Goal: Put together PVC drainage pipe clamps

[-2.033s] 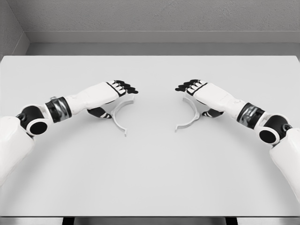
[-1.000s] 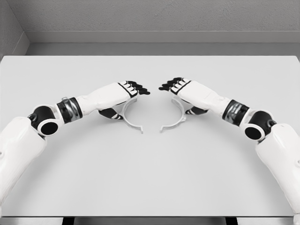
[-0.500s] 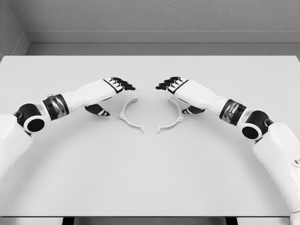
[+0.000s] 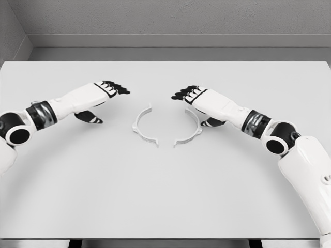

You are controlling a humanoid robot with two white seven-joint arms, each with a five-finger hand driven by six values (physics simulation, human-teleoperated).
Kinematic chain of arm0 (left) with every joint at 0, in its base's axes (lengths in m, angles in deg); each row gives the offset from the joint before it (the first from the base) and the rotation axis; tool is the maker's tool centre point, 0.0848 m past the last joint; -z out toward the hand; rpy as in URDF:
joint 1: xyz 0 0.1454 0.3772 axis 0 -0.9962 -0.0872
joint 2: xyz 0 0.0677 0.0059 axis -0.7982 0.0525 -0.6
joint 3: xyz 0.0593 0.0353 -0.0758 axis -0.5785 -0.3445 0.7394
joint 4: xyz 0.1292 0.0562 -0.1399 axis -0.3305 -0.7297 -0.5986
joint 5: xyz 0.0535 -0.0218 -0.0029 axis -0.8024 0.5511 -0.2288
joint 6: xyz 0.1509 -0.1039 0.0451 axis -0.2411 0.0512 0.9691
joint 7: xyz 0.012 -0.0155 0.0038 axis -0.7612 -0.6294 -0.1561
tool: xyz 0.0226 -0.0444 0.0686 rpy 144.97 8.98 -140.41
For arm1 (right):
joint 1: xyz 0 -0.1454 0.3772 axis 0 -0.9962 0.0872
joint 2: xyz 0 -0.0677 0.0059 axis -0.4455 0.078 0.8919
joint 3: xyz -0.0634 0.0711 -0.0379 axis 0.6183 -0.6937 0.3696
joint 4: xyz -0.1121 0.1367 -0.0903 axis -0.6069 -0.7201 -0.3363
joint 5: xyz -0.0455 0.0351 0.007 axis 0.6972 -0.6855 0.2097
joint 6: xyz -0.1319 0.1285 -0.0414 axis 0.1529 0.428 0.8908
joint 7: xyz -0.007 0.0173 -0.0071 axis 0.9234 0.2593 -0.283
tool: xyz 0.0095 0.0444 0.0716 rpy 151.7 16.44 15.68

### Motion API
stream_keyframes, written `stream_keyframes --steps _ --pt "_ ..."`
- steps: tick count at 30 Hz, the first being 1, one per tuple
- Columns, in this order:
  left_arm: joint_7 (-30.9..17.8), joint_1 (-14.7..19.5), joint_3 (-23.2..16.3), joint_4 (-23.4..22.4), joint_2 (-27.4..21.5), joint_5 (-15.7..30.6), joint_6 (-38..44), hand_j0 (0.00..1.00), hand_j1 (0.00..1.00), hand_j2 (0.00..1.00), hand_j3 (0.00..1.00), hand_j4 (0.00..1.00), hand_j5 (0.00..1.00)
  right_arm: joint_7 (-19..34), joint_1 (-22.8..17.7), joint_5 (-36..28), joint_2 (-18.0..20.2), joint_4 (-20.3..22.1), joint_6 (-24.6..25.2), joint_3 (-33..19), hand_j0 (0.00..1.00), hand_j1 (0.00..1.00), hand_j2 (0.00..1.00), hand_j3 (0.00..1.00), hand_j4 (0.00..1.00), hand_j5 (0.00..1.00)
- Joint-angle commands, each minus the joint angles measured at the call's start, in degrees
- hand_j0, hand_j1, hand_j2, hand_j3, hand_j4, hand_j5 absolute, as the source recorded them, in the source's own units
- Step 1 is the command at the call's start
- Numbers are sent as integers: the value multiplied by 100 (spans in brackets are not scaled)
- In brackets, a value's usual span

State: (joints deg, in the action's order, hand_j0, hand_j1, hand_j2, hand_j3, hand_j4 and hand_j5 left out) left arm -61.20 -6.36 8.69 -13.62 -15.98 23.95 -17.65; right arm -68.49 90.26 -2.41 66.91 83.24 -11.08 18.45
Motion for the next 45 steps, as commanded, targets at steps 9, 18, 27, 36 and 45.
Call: stream_keyframes --steps 9,18,27,36,45 --pt "5 -70 212 6 44 38 9 100 100 100 100 100 100 6 9 -31 -187 13 8 27 100 100 100 100 100 100" --pt "-13 -88 485 -293 167 21 9 100 100 100 100 100 100 6 44 -31 -301 12 8 18 100 100 100 100 100 100" --pt "-21 0 503 -530 492 12 9 100 100 100 100 100 100 -20 -53 -93 -143 83 8 -237 100 100 100 100 100 100" --pt "14 255 503 -680 695 38 9 100 100 100 100 100 100 -47 -1142 -189 -2 1243 8 -1547 100 100 100 100 100 100" --pt "14 369 511 -829 668 38 9 100 100 100 100 100 100 -3 -1573 -313 59 1814 8 -967 100 100 100 100 100 100"
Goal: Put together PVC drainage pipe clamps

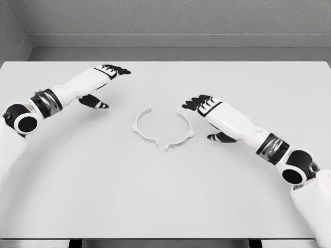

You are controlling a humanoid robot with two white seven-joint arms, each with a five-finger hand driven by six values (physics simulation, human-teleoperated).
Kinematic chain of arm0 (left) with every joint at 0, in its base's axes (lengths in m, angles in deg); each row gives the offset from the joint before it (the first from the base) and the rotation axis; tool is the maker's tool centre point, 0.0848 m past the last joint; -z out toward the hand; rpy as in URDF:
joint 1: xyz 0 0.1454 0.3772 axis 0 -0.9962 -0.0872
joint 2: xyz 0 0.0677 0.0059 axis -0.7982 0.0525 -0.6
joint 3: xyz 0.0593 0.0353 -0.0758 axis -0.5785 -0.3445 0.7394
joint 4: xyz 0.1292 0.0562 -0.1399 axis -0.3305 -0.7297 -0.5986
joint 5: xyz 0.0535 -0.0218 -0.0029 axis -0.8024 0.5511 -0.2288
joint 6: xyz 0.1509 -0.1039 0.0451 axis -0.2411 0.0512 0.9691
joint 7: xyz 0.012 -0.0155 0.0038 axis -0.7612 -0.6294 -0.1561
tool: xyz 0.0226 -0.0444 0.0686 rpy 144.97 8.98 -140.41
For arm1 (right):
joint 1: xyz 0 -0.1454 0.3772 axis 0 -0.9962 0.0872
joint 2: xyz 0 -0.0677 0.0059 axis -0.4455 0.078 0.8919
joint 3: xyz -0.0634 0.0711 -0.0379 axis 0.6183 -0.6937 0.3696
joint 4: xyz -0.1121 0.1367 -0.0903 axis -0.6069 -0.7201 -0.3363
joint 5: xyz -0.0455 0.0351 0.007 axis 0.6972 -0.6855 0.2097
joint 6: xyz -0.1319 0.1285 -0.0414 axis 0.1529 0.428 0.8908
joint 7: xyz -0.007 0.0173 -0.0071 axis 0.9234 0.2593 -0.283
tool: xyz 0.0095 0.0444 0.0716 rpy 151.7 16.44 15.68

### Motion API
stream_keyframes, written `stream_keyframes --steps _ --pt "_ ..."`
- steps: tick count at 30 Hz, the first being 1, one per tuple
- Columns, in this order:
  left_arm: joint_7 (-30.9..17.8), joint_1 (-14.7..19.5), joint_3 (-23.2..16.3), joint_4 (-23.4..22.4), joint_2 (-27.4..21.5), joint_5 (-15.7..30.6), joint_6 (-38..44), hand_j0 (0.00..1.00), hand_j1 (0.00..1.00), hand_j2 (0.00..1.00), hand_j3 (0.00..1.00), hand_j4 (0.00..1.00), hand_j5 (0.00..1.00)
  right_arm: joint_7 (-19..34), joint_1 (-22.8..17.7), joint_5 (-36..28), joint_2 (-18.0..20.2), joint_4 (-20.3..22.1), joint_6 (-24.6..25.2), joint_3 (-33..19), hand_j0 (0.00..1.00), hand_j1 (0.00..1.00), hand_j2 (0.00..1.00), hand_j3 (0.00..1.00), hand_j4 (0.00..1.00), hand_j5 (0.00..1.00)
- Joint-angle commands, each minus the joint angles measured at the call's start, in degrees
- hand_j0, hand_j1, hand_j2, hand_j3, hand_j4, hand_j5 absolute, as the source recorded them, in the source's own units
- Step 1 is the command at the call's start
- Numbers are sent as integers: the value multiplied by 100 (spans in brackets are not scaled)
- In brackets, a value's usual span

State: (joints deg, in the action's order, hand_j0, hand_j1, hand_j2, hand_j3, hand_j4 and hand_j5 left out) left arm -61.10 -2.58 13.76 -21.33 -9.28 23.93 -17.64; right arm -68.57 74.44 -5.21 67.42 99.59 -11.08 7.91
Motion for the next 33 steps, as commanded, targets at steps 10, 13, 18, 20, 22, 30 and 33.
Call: stream_keyframes --steps 10,13,18,20,22,30,33 --pt "13 26 -4 -120 -73 40 8 100 100 100 100 100 100 22 105 -7 -44 144 8 457 100 100 100 100 100 100" --pt "13 44 -13 -147 -73 40 8 100 100 100 100 100 100 22 316 29 -62 -269 8 615 100 100 100 100 100 100" --pt "13 62 -31 -173 -73 40 8 100 100 100 100 100 100 14 466 37 -106 -586 8 650 100 100 100 100 100 100" --pt "13 53 -39 -173 -64 40 8 100 100 100 100 100 100 14 466 37 -106 -595 8 650 100 100 100 100 100 100" --pt "13 53 -39 -173 -64 40 8 100 100 100 100 100 100 14 483 46 -167 -648 8 650 100 100 100 100 100 100" --pt "13 62 -22 -173 -73 40 8 100 100 100 100 100 100 14 598 134 -255 -806 8 650 100 100 100 100 100 100" --pt "13 62 -22 -173 -64 40 8 100 100 100 100 100 100 14 633 134 -255 -815 8 650 100 100 100 100 100 100"
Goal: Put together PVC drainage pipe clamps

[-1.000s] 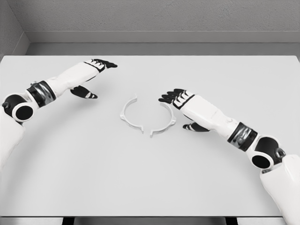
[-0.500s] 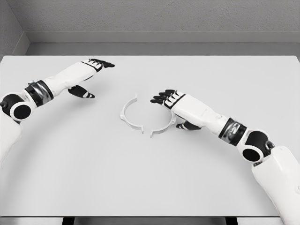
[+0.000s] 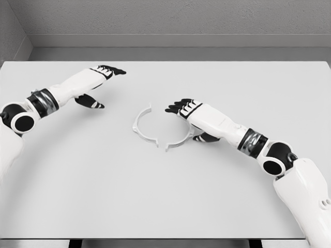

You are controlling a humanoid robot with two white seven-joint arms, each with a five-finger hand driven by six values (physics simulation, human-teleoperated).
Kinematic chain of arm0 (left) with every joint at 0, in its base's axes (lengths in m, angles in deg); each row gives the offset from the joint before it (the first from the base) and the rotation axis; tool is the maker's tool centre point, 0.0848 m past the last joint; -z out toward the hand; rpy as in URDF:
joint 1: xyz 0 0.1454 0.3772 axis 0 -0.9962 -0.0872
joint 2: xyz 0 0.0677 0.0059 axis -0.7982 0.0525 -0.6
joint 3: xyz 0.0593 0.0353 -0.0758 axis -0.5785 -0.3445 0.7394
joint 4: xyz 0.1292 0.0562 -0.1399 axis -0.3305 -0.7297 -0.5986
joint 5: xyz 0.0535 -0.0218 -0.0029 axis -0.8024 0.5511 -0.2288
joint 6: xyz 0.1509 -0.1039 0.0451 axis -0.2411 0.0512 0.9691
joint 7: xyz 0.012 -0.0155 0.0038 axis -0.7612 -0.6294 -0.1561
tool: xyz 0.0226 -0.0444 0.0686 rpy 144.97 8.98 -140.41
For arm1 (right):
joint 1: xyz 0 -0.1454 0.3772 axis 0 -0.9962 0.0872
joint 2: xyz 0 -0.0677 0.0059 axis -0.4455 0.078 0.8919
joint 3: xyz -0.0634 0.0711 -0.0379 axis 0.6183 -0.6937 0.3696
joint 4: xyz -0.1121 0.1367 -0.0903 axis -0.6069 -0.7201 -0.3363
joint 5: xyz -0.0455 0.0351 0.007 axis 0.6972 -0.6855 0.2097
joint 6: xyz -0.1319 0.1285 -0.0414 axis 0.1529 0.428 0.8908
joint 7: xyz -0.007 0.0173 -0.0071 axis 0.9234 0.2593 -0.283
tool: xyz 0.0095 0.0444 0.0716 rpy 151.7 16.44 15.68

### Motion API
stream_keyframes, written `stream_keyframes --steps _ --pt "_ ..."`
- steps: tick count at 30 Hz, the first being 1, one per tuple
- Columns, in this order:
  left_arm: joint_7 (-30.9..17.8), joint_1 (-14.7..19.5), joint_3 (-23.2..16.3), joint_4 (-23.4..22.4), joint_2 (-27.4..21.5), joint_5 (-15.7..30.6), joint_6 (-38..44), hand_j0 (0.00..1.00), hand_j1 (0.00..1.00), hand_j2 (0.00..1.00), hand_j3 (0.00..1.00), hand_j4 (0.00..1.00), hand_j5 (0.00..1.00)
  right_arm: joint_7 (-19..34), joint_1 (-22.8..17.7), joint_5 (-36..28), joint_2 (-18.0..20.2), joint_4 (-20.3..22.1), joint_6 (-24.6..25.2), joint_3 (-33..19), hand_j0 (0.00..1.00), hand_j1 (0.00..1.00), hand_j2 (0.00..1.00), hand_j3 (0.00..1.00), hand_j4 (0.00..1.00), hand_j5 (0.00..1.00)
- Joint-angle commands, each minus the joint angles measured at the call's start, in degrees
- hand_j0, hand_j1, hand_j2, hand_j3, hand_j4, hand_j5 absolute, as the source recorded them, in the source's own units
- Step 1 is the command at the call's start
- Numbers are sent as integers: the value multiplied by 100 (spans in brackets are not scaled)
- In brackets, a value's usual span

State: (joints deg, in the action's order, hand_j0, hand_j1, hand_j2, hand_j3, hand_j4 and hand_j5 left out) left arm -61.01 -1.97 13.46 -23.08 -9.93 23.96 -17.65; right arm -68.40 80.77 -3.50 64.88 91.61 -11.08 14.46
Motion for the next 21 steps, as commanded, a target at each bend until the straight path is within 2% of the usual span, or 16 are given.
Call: stream_keyframes --steps 1,3,21 --pt "4 -9 8 2 1 37 9 100 100 100 100 100 100 -3 0 -37 -2 -42 8 -4 100 100 100 100 100 100" --pt "4 0 -1 -7 1 37 9 100 100 100 100 100 100 -12 79 -37 -37 -174 8 5 100 100 100 100 100 100" --pt "4 26 26 -86 -7 46 9 100 100 100 100 100 100 -3 246 86 -222 -359 8 22 100 100 100 100 100 100"
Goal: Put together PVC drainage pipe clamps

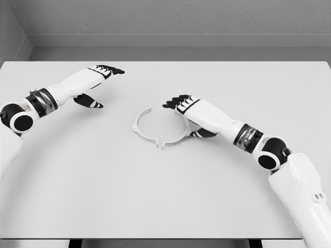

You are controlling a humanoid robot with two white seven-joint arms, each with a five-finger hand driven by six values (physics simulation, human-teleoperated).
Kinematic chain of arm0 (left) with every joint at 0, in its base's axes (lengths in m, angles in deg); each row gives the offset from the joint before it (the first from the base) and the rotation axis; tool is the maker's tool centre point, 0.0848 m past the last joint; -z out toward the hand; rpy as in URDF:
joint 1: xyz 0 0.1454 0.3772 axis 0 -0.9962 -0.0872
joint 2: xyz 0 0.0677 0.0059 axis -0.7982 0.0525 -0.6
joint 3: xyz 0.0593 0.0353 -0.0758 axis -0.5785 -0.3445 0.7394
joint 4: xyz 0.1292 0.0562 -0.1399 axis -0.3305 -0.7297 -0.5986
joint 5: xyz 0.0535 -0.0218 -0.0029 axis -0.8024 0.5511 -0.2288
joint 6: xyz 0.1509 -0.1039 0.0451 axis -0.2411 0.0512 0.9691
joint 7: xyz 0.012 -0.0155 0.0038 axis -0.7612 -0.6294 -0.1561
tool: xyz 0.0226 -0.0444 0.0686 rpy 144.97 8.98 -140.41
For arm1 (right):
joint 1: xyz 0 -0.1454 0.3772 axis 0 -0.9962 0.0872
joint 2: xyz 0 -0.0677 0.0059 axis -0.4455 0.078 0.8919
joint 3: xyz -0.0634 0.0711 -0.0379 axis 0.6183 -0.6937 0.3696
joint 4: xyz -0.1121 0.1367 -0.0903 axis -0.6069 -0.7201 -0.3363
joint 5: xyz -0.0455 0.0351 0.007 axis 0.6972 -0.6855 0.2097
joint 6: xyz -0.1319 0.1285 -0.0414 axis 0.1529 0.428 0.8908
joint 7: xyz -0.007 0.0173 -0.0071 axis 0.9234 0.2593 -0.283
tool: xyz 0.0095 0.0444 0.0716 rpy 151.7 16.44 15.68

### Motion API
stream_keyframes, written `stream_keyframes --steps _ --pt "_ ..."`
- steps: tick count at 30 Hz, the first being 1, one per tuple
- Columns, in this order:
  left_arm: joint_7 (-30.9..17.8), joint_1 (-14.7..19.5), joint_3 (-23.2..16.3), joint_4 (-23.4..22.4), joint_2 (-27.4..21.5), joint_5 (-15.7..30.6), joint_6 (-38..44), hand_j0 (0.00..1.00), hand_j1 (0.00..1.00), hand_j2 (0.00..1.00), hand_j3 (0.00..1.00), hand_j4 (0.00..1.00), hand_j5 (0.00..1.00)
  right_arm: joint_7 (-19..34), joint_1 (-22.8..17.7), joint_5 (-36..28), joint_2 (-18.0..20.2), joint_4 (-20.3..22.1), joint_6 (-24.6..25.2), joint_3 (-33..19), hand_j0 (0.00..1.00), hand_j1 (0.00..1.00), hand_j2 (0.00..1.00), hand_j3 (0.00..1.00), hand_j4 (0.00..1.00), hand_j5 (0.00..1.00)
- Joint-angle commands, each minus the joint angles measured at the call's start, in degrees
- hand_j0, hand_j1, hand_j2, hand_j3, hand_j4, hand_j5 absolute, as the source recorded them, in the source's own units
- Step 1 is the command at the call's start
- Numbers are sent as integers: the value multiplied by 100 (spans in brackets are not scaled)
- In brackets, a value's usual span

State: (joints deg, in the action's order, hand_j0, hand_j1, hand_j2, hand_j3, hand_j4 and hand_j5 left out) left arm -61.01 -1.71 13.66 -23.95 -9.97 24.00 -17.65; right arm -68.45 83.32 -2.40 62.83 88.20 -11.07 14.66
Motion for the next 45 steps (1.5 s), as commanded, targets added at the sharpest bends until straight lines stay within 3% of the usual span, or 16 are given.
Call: stream_keyframes --steps 1,29,38,45 --pt "4 0 15 1 -3 41 9 100 100 100 100 100 100 -7 9 -24 -16 -53 7 37 100 100 100 100 100 100" --pt "4 0 -2 1 -3 129 9 100 100 100 100 100 100 -7 176 -24 -262 -114 7 195 100 100 100 100 100 100" --pt "4 0 -2 1 -3 129 9 100 100 100 100 100 100 -16 132 -77 -130 -79 7 134 100 100 100 100 100 100" --pt "4 9 -55 -60 50 121 9 100 100 100 100 100 100 -34 -114 -121 230 553 7 116 100 100 100 100 100 100"
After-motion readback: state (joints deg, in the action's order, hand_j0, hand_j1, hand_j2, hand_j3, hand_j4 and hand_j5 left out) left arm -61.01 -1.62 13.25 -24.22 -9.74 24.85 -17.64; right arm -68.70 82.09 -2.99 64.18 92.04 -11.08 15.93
